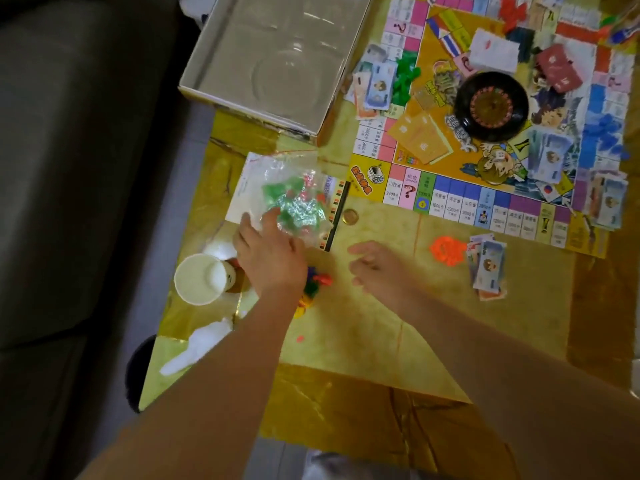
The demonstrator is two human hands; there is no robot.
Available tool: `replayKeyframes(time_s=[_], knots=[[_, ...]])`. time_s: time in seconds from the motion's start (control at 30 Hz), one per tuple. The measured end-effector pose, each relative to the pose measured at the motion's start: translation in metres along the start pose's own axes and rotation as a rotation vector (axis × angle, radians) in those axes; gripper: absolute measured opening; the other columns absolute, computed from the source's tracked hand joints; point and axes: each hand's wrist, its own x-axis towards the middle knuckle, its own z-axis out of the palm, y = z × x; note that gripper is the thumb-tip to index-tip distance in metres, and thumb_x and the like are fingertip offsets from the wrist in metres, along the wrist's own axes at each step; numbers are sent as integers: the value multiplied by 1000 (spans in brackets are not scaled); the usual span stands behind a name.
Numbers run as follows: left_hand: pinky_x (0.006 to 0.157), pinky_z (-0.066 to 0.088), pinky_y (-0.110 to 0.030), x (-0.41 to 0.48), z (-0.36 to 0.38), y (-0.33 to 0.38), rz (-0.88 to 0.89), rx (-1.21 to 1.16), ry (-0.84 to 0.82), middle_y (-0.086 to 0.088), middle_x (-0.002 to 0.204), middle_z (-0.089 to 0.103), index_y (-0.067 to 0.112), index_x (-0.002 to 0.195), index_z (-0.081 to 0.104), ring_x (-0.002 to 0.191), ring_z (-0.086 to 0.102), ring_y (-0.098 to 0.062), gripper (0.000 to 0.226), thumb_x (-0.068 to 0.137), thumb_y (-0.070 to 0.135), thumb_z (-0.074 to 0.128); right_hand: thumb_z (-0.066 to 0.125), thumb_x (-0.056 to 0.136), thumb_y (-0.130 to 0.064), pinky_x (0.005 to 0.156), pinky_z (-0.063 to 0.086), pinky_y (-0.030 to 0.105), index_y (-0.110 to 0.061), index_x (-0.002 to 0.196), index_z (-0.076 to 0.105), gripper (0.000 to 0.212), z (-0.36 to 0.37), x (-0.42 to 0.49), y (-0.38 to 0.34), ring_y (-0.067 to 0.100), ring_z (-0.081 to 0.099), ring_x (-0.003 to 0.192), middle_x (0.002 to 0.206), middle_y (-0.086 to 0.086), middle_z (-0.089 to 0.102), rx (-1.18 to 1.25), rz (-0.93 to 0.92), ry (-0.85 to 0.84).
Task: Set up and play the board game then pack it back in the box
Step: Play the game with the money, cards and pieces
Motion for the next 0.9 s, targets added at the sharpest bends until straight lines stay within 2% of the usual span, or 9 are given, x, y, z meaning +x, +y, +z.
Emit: replayKeyframes(time_s=[0.1,0.2,0.37,0.47,0.57,0.67,0.73,0.83,0.9], knots=[[106,25,-41,18,4,-7,-130,-56,-122,-20,144,36,22,129,51,134,29,-34,35,94,30,47,57,94,-18,78,50,37,-24,115,56,22,9,11,-23,19,61,87,111,4,60,132,-41,61],[98,33,-40,26,6,-8,-185,-79,-85,-16,127,50,11,122,52,120,42,-33,40,90,34,57,58,94,-31,87,51,37,-25,126,54,33,17,25,-43,19,61,101,119,-2,60,147,-58,94],[86,45,-40,29,-3,-9,-231,-399,-19,-10,100,63,9,123,41,101,58,-30,44,84,15,62,65,91,-23,64,41,4,-9,116,60,29,29,36,-57,7,55,83,98,-3,60,43,-82,134],[63,38,-17,23,-12,-7,-140,-491,-75,8,75,51,2,128,37,77,59,-19,48,84,0,56,67,89,-21,61,41,6,-9,107,63,22,30,34,-54,9,56,78,95,1,64,50,-52,204],[62,38,-10,16,-18,-4,-60,-531,-240,10,76,48,13,131,42,70,51,-3,53,83,2,60,66,90,-24,65,44,16,-9,101,60,20,16,25,-54,13,59,77,88,1,64,84,-26,216],[73,49,-25,1,-17,4,-26,-563,-464,6,82,55,19,118,52,75,57,-10,40,83,8,67,65,85,-16,77,53,40,-2,100,59,21,-8,18,-41,30,62,88,97,14,64,-71,44,240],[74,56,-31,-9,-13,7,-55,-588,-567,0,83,64,15,103,59,75,65,-16,23,82,11,68,63,84,-12,70,51,36,-7,92,58,11,-28,13,-28,30,59,88,98,11,64,-173,93,289],[75,56,-37,-19,-6,5,19,-346,-474,-1,88,70,21,90,63,80,67,-16,5,85,23,63,62,86,-13,57,34,25,-12,99,56,15,-58,1,-8,20,49,87,96,4,54,-398,207,278],[81,53,-37,-25,-4,-1,16,-189,-378,-3,104,63,19,100,62,93,62,-19,16,84,21,62,63,83,-10,61,33,27,-10,104,52,23,-71,-4,7,22,49,92,101,7,49,-496,230,297]])
